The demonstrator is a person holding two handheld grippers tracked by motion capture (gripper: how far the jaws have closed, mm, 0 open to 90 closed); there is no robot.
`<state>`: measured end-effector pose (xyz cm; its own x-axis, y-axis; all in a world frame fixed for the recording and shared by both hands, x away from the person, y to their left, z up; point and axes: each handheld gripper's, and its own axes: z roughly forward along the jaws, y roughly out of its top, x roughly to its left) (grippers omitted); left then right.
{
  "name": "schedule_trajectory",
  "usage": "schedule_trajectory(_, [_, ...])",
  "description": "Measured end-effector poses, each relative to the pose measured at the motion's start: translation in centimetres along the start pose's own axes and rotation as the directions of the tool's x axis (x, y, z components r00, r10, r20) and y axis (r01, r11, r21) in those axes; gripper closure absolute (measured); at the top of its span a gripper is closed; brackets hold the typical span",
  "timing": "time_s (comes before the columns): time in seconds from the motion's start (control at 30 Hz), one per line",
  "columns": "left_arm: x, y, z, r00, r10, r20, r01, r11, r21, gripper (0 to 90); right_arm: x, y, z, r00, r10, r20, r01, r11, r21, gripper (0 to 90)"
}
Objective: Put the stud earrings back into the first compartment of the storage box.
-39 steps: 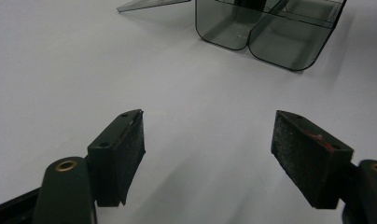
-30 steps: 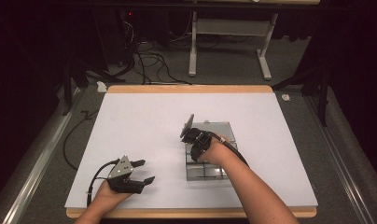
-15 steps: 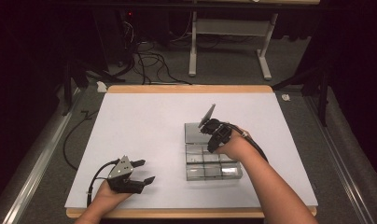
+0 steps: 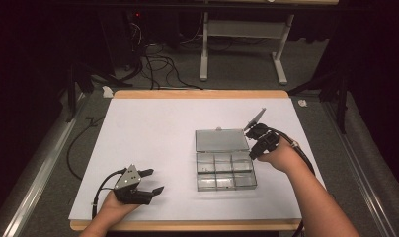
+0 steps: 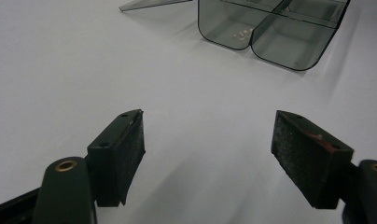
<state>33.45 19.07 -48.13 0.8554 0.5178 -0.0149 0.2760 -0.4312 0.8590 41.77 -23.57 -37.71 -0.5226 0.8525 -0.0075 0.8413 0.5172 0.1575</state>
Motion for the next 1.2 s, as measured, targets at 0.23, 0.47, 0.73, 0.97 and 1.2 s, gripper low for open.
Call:
schedule_trajectory(0.23, [0.0,0.0,0.0,1.0000,-0.002,-0.002,0.002,1.0000,0.000,26.1,-2.4,-2.5,0.6,0.9985,0.053,0.010,-0.053,0.999,-0.009,75.7])
schedule_trajectory(0.47, [0.0,0.0,0.0,1.0000,-0.003,-0.004,0.003,1.0000,0.000,26.1,-2.9,-4.8,1.2,0.9931,0.107,0.047,-0.100,0.985,-0.137,66.6])
schedule_trajectory(0.73, [0.0,0.0,0.0,1.0000,-0.004,-0.009,0.004,1.0000,0.000,26.0,-2.2,-8.0,2.8,0.9858,0.164,0.038,-0.137,0.913,-0.385,59.5])
schedule_trajectory(0.97, [0.0,0.0,-0.1,0.9999,-0.008,-0.013,0.008,0.9999,-0.006,25.8,-1.5,-10.3,3.5,0.9779,0.205,0.043,-0.147,0.821,-0.551,54.8])
schedule_trajectory(1.2, [0.1,0.0,-0.1,0.9998,-0.015,-0.017,0.014,0.9998,-0.012,25.8,-0.2,-13.0,5.8,0.9648,0.248,0.087,-0.121,0.713,-0.690,50.2])
